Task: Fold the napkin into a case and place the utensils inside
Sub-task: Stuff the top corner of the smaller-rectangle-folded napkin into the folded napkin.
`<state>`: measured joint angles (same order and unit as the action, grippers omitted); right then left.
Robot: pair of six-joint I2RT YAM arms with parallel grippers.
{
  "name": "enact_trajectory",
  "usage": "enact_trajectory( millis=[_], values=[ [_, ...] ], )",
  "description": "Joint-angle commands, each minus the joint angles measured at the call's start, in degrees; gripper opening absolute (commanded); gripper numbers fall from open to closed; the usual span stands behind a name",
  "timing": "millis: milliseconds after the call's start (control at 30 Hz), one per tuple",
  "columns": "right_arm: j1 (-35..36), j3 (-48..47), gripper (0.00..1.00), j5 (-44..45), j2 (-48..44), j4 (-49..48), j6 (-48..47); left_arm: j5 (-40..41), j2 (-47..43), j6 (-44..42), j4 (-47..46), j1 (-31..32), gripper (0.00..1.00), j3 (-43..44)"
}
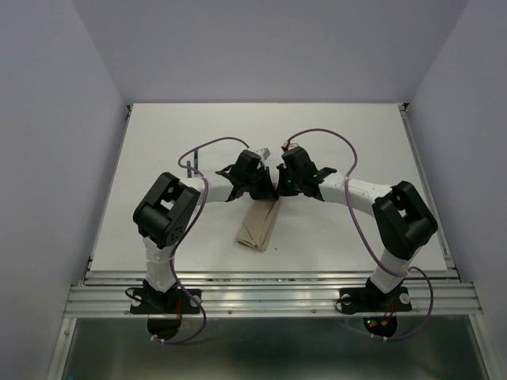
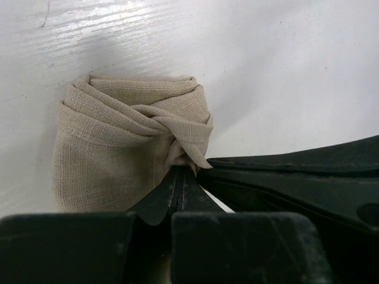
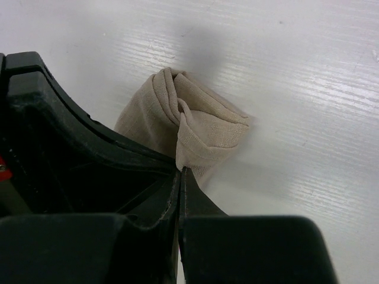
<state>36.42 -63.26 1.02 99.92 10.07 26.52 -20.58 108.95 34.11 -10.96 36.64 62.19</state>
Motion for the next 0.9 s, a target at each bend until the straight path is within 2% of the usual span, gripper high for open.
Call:
enact_trajectory(
  millis=[0,267,667,867],
  values=[
    [0.23,-2.48,0.01,-2.68,0.19,-1.80,-0.86,-0.87,1.35,-0.01,-2.92,0.18,0.00,2.58],
    [0.23,-2.04,0.01,-2.78,0.89,-1.54,-0.77,-0.51,3.47,1.92,-5.38,0.27,0.00,2.23],
    [-0.30,-2.13,0.01,-1.28,1.16,-1.10,-0.86,1.07,-6.90,0.87,-3.81,-0.34,0.00,-3.83],
    [-0.30,-2.39,0.01,-1.54,1.07,-1.19,-1.56,0.28,-6.38,0.35,-3.80,-1.84,0.00,-3.40]
  ],
)
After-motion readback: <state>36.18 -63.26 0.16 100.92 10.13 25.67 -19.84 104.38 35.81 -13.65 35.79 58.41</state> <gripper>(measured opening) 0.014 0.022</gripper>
